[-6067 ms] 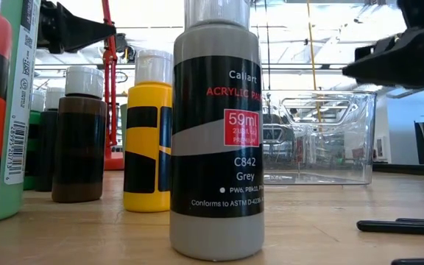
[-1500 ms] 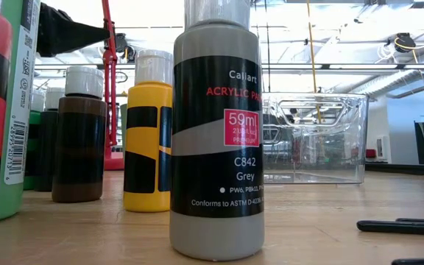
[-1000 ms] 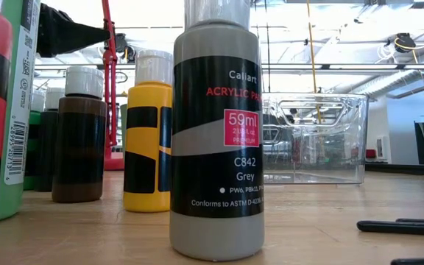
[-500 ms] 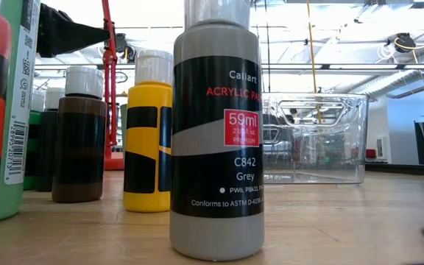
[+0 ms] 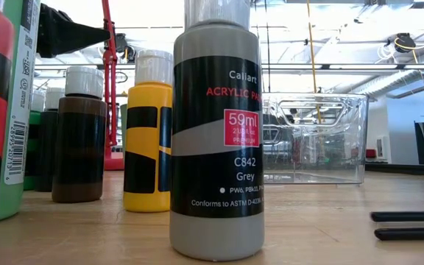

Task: Pick & Place Paint Supplies
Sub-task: Put the gold paintbrush into the green cup

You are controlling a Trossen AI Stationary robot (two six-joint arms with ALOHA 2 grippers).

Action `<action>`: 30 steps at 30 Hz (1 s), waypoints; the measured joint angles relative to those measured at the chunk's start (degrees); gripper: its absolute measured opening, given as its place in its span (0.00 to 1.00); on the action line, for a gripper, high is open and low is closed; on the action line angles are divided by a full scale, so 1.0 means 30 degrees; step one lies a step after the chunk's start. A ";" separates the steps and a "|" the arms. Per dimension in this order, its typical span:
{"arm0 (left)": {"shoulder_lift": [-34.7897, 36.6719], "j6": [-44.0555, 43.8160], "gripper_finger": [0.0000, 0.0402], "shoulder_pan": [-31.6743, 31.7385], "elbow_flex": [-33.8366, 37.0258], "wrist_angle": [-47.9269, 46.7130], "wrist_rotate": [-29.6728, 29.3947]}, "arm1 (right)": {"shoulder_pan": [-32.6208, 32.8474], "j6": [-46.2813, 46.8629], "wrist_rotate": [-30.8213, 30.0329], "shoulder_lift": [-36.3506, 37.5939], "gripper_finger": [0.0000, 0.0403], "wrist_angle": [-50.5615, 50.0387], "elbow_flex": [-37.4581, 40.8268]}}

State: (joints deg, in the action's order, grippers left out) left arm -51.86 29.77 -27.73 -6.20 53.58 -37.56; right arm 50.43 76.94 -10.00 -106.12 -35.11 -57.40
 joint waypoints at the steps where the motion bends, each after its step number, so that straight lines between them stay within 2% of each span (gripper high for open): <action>1: 0.0000 0.0006 0.06 0.0000 0.0000 0.0004 0.0000 | 0.0000 -0.0158 0.0004 0.0148 0.00 0.0087 0.0013; 5: 0.0000 0.0019 0.06 0.0000 0.0000 0.0007 0.0000 | -0.0007 -0.1456 -0.0360 0.1328 0.00 0.0862 0.0013; 10: 0.0000 0.0026 0.06 0.0000 0.0000 0.0000 0.0000 | -0.0089 -0.2860 -0.2980 0.3437 0.00 0.0288 0.0200; 17: 0.0006 0.0035 0.06 0.0022 0.0007 0.0000 0.0007 | 0.0134 -0.4570 -0.3821 0.5950 0.00 0.0797 0.0056; 19: 0.0000 0.0274 0.06 0.0022 0.0007 0.0007 0.0007 | 0.0255 -0.5276 -0.4750 0.6506 0.00 0.1352 0.0049; 21: 0.0004 0.0676 0.06 0.0022 0.0007 0.0035 0.0013 | 0.0446 -0.6515 -0.6129 0.6819 0.00 0.2339 0.0049; 26: 0.0001 0.2156 0.06 0.0036 0.0007 0.0182 0.1141 | -0.0023 -1.1636 -1.1992 0.7166 0.00 0.7394 0.0027; 28: 0.0001 0.1840 0.06 0.0036 0.0007 0.0223 0.2309 | -0.0760 -1.3835 -1.2579 0.7101 0.00 0.9610 0.0027; 30: 0.0000 0.1048 0.06 0.0036 0.0007 0.0581 0.3780 | -0.1684 -1.5942 -1.2288 0.6826 0.00 1.1683 0.0013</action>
State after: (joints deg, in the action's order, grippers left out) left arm -51.86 32.91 -27.62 -6.17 55.33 -26.22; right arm 45.38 29.11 -46.86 -85.64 -0.06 -57.36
